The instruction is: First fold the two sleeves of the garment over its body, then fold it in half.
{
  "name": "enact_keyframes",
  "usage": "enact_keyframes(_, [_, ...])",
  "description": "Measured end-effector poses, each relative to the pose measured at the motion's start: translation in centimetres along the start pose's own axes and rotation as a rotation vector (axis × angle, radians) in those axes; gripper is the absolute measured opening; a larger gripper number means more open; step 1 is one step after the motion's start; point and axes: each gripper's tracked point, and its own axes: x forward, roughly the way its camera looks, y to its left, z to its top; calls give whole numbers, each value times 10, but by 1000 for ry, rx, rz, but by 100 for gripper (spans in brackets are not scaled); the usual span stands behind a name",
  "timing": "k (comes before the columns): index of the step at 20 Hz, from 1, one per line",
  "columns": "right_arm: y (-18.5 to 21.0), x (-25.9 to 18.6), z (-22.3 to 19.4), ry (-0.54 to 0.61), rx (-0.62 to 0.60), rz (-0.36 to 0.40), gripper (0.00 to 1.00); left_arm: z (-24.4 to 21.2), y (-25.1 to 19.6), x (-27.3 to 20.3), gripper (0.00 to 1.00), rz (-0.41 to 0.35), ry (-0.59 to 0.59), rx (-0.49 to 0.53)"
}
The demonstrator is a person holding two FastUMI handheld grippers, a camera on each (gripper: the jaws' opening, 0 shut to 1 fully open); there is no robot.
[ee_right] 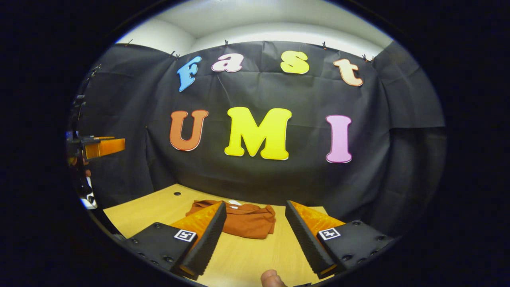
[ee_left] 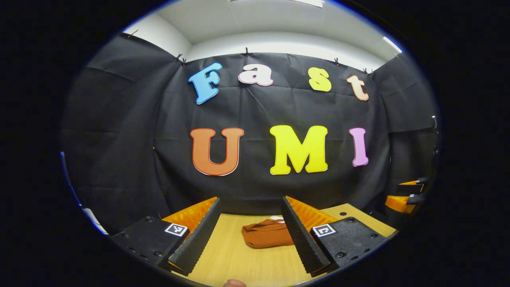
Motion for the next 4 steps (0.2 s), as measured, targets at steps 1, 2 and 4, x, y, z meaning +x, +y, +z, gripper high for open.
enact_keyframes(1, [1,-8,0,-6,10,-14,96,-4,1,-2,98,12,23,15])
enact_keyframes(2, [2,-18,1,-18,21,-25,96,-8,-1,-3,98,9,44,9])
enact_keyframes(4, [-1,-32,0,-43,37,-60,96,-15,-11,-21,98,-14,36,-40])
